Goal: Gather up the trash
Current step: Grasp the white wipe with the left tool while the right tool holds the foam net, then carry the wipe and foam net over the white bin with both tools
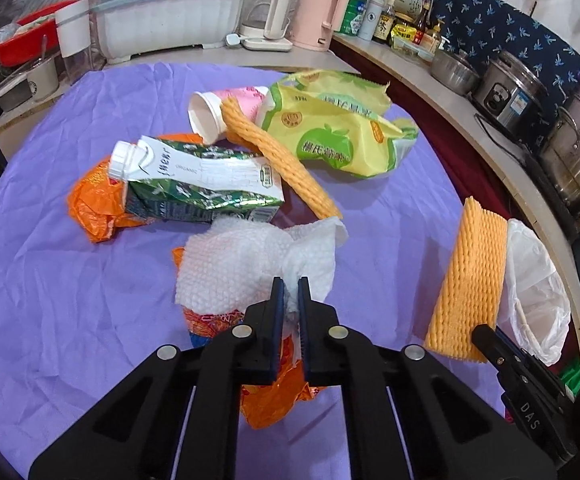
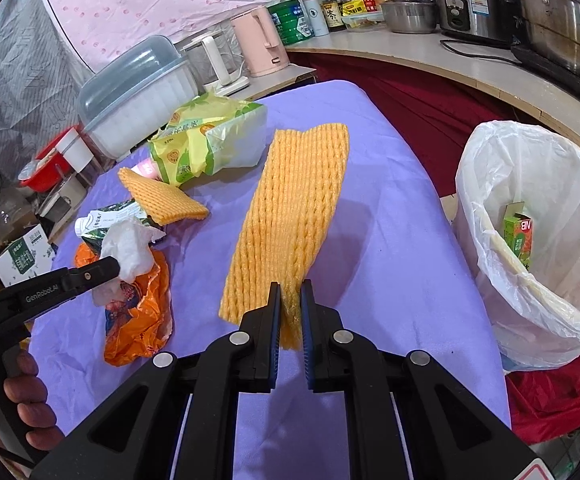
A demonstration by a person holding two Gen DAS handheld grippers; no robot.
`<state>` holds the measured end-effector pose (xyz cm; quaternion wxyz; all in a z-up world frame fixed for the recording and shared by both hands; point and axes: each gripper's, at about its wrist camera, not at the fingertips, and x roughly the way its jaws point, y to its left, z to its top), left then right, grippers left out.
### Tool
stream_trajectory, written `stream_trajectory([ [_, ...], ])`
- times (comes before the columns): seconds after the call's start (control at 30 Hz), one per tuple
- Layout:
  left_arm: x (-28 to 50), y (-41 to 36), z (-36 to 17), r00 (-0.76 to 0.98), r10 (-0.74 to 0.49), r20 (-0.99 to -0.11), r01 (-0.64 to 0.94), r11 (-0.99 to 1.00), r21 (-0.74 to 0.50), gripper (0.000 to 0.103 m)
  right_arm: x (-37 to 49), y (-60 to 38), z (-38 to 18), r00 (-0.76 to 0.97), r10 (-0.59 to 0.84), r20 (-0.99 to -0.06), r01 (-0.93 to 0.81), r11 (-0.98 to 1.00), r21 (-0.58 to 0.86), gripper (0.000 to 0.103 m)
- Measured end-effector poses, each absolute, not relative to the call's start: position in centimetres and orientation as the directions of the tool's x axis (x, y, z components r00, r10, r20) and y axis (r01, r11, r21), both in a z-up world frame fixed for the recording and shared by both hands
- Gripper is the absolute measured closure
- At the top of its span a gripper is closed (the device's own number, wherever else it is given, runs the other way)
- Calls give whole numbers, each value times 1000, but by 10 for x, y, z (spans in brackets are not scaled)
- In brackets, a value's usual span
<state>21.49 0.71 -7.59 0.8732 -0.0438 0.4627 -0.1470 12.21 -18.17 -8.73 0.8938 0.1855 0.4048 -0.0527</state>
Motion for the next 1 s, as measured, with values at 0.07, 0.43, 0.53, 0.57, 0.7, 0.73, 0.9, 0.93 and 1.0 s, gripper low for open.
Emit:
stream_trajectory([
  [0.07,212,8,-70,537,-301,-789,216,952,-216,97,119,-182,-83,676,57,-735,242,925,294,94],
  [0.43,192,3,-19,612,-337,-716,257,940,-223,97,101,-195,-50,728,32,-685,238,925,296,94],
  [0.53,189,-1,-3,633,-347,-693,273,937,-220,97,95,-202,-43,740,26,-672,242,923,301,94],
  [0.57,187,-3,2,638,-351,-685,279,935,-219,97,92,-205,-41,744,23,-668,243,922,303,94],
  [0.7,179,-14,18,654,-367,-661,304,928,-214,97,84,-214,-35,755,11,-656,252,918,305,94],
  [0.73,177,-18,22,656,-373,-656,312,926,-214,97,82,-217,-34,757,7,-653,255,917,305,94],
  [0.9,166,-48,34,647,-410,-643,369,906,-207,97,70,-236,-29,766,-28,-643,287,909,302,94],
  [0.93,163,-56,35,643,-417,-643,381,902,-204,97,67,-242,-28,766,-35,-642,295,906,302,94],
  [1.0,159,-72,37,633,-433,-642,407,891,-200,97,60,-253,-27,765,-57,-642,319,899,300,94],
])
